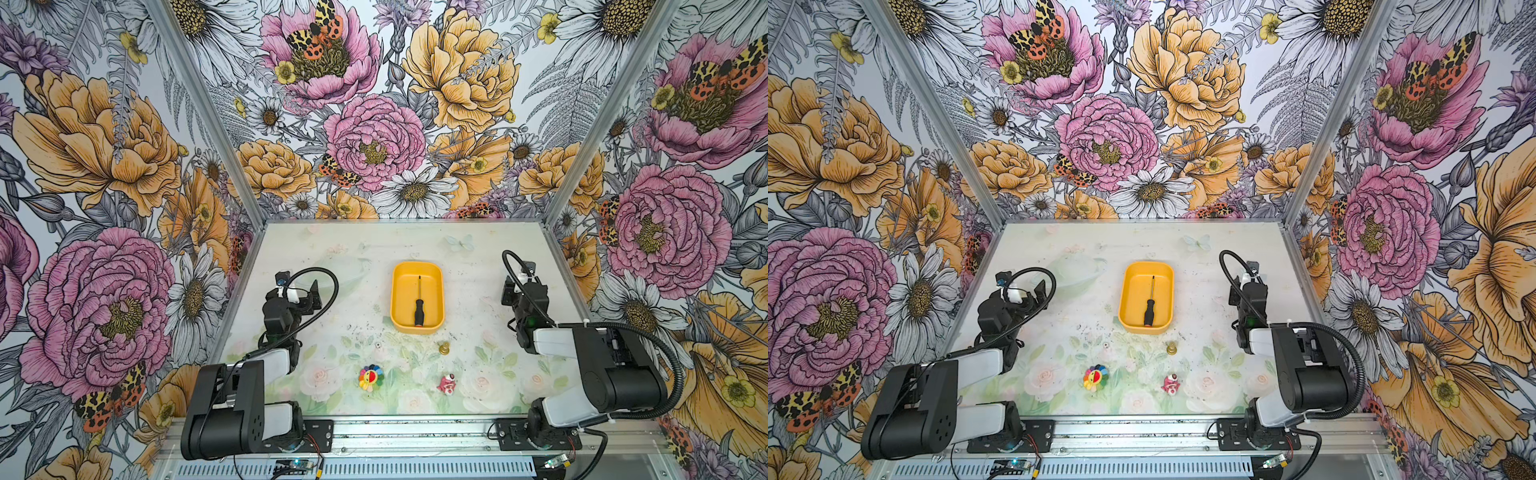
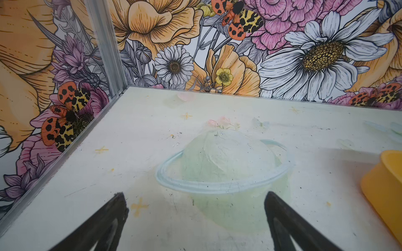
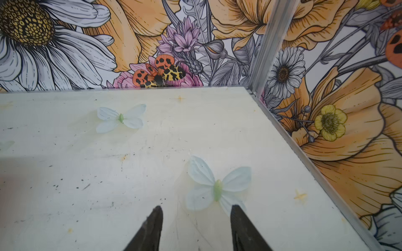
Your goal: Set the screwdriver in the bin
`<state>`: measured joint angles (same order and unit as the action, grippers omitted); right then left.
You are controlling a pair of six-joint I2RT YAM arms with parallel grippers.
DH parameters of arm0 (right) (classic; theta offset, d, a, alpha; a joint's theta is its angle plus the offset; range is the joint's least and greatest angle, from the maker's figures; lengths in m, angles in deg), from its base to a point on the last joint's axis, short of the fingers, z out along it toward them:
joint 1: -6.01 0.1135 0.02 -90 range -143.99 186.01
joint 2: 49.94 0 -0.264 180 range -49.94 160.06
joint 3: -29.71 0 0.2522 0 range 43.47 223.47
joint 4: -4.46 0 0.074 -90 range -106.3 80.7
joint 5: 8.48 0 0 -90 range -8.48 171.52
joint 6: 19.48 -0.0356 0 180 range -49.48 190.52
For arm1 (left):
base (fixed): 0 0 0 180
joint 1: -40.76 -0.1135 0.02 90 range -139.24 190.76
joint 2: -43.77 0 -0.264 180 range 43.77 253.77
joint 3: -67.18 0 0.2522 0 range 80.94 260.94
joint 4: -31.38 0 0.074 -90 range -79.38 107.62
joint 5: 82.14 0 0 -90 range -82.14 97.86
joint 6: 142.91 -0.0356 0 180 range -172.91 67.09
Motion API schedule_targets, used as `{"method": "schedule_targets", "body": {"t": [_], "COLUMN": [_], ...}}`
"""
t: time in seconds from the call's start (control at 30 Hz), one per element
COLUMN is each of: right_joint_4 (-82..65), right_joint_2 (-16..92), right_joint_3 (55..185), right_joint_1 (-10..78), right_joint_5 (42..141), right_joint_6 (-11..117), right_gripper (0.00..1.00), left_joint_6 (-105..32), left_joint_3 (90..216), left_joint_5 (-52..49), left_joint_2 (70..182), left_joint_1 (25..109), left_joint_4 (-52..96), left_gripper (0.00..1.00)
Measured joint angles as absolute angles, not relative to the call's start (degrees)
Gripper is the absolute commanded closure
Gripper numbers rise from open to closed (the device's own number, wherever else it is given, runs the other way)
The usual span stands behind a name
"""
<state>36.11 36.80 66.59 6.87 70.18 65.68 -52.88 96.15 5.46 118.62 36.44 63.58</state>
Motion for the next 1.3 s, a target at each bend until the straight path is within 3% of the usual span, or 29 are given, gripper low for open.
{"method": "schedule_targets", "body": {"t": [0.17,0.33,0.63,0.73,0.87,0.9,1.3], "right_joint_4": [37.0,37.4,37.4,37.4,37.4,37.4,37.8], "right_joint_2": [36.9,36.9,36.9,36.9,36.9,36.9,36.9], "right_joint_3": [66.4,66.4,66.4,66.4,66.3,66.3,66.2], "right_joint_1": [6.7,6.7,6.7,6.5,6.5,6.5,6.5], "right_joint_5": [70.8,70.9,70.9,71.0,71.1,71.1,71.3], "right_joint_6": [65.7,65.7,65.7,65.7,65.9,65.6,65.9], "right_gripper": [0.47,0.45,0.39,0.31,0.26,0.03,0.0], "left_joint_6": [-52.7,-51.9,-51.4,-51.4,-51.4,-51.4,-51.5], "left_joint_3": [96.1,96.0,101.0,101.7,101.7,101.7,101.7], "left_joint_5": [4.6,3.9,3.5,3.6,3.6,3.6,3.6], "left_joint_2": [121.6,131.9,133.5,133.4,133.4,133.4,133.4], "left_joint_1": [36.4,36.4,36.2,36.4,36.4,36.4,36.5], "left_joint_4": [68.8,79.2,75.2,74.4,73.2,73.0,72.3], "left_gripper": [0.01,0.01,0.01,0.01,0.01,0.01,0.01]}}
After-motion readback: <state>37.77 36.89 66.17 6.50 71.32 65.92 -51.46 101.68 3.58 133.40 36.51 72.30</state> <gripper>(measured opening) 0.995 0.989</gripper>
